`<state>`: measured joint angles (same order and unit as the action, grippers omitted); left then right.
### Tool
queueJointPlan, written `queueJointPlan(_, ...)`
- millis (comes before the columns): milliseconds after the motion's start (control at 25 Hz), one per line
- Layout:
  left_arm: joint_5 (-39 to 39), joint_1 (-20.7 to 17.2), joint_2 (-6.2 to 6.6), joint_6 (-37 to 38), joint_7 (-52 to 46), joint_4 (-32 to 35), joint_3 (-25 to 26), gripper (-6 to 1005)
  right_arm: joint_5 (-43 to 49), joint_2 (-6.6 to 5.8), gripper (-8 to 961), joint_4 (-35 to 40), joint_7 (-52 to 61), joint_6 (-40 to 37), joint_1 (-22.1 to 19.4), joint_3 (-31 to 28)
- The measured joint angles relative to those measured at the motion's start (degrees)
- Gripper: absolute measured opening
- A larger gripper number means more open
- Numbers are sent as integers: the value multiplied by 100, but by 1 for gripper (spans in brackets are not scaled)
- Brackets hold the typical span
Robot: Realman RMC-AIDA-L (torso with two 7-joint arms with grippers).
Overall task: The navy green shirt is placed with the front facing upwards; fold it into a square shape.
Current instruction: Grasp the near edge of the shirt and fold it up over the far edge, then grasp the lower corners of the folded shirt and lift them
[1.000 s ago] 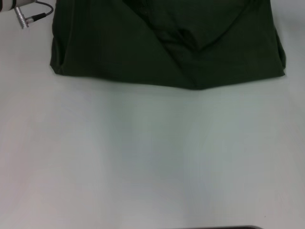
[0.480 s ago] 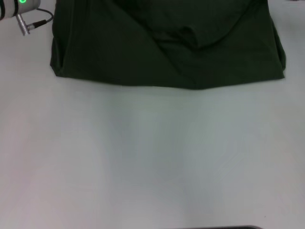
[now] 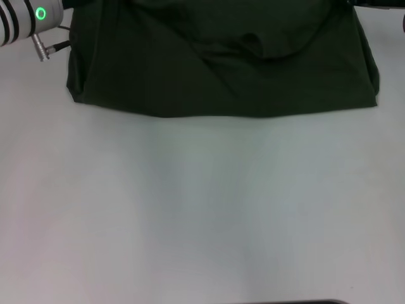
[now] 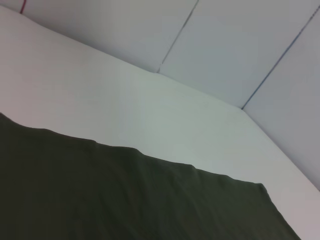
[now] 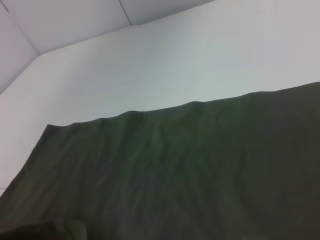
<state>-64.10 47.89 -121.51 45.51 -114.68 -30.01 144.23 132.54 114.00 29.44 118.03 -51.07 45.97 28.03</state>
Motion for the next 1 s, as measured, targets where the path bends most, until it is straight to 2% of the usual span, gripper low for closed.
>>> queueJointPlan(120,-22,-79,-107,-82,12,-132,1,80,0,15,42,0,-21,10,0,12)
queueJointPlan(240,-28,-125,-158,-115,19,-204,0,92,0,28,163,0,-79,25,0,25)
queueJointPlan(520,-138,-169,-175,-141,49,-258,25,362,-7,44,440,60,-142,96,-18,13)
queueJointPlan(760,-1098,-443,-212,-9,530,-419,2,615,-369,35,696,135,-362,-16,-194,27)
queueJointPlan(880,-1316,-530,-182,226,581,-440,0,726,-524,40,704,281,-459,-140,-311,43)
queueJointPlan(1000,-1342,-628,-155,495,581,-519,-2,724,-584,67,712,415,-529,-302,-416,59)
